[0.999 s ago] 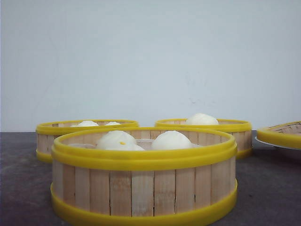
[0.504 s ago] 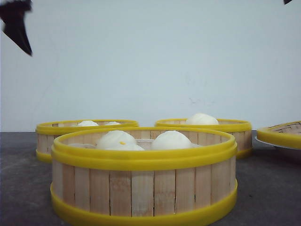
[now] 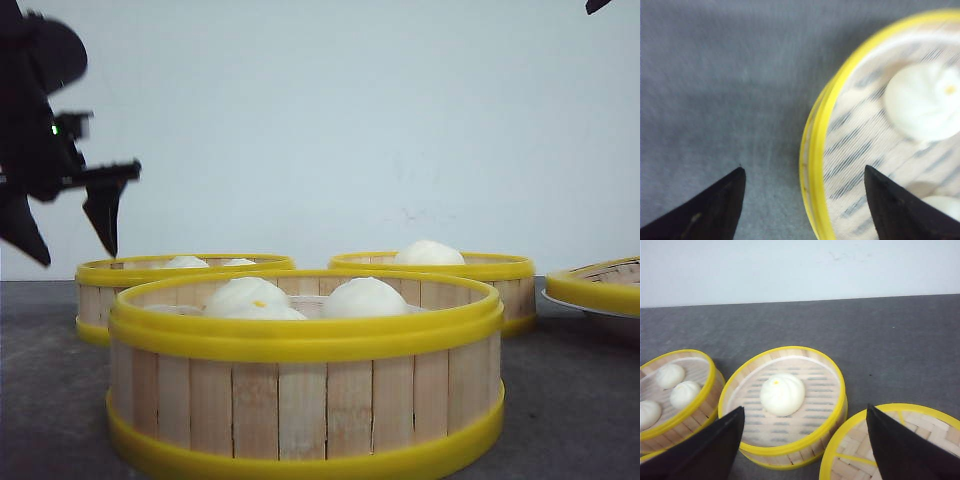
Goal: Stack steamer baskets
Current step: 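Reach the left gripper to a far bun basket and grasp its yellow rim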
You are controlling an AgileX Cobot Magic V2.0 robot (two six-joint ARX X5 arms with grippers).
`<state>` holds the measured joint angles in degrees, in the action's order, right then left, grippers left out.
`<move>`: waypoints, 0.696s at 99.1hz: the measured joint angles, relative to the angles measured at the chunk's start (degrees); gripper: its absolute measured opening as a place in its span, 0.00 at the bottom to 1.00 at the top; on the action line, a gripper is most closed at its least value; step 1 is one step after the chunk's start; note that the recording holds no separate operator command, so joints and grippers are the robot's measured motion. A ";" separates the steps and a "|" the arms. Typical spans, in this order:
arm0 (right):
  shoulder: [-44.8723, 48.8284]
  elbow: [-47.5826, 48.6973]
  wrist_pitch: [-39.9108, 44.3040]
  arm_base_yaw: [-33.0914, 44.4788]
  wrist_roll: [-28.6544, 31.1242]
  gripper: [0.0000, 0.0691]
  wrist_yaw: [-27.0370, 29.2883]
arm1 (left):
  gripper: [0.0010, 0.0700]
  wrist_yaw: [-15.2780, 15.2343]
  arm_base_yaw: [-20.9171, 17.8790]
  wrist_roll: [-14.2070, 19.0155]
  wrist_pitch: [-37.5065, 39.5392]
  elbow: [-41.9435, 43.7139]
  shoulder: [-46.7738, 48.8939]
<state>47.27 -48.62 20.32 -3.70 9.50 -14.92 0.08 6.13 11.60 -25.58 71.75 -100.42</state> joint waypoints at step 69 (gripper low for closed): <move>0.00 0.00 1.77 -0.13 0.37 0.70 -0.02 | 0.02 -0.07 1.09 2.82 1.20 0.13 -4.00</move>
<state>47.27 -48.62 22.09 -3.84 9.87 -14.94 0.01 7.22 14.41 -24.38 71.88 -104.42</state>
